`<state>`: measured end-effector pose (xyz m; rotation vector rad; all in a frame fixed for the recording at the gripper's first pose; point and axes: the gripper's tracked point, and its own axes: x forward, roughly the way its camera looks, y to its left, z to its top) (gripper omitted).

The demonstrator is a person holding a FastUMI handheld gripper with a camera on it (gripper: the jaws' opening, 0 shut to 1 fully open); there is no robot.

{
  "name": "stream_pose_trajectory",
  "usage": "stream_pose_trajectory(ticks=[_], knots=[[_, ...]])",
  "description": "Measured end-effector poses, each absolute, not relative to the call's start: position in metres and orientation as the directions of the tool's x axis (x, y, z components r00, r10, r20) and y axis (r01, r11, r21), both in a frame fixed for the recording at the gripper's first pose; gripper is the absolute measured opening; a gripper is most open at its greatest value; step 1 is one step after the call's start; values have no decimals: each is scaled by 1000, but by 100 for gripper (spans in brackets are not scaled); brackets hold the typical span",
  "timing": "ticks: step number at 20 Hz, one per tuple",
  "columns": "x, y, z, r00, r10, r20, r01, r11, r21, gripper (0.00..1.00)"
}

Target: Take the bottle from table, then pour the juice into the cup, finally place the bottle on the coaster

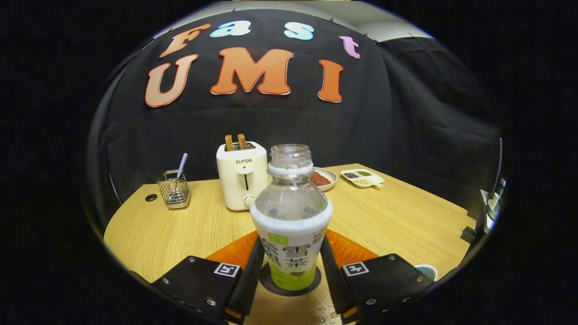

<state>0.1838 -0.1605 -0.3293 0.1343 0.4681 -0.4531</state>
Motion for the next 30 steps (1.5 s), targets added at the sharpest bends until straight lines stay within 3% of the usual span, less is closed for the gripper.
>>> stream_pose_trajectory(ticks=[4, 15, 19, 30], knots=[[180, -161, -311, 815, -374, -443, 441, 896, 55, 89], [138, -149, -156, 890, -358, -283, 392, 917, 73, 90], [109, -104, -93, 943, -261, -204, 295, 942, 158, 90], [56, -27, -57, 993, -76, -87, 91, 980, 176, 96]])
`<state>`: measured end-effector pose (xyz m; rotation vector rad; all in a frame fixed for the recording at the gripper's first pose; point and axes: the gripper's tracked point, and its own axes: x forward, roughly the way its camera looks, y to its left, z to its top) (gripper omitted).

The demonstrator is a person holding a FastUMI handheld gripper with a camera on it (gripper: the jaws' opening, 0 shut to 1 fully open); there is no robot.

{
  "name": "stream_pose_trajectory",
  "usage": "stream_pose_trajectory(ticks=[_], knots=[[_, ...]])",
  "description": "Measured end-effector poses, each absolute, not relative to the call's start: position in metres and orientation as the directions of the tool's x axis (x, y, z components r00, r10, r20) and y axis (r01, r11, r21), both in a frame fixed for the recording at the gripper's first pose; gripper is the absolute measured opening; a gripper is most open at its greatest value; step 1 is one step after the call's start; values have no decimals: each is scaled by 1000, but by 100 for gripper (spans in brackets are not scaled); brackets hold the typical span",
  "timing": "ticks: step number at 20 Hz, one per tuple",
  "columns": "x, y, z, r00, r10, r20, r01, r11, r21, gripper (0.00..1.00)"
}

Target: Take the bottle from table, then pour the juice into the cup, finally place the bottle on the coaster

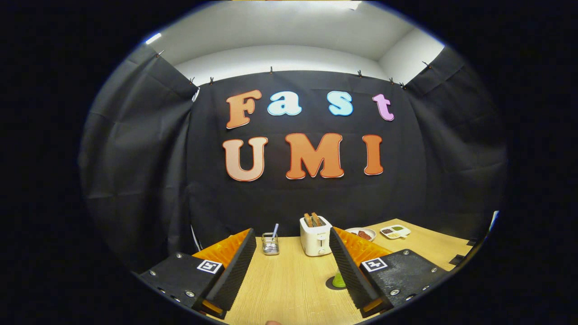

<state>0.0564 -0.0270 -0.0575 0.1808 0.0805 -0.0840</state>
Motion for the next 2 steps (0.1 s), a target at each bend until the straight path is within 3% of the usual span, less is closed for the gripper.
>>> stream_pose_trajectory(ticks=[2], knots=[[55, -25, -58, 994, -71, -80, 84, 984, 160, 96]])
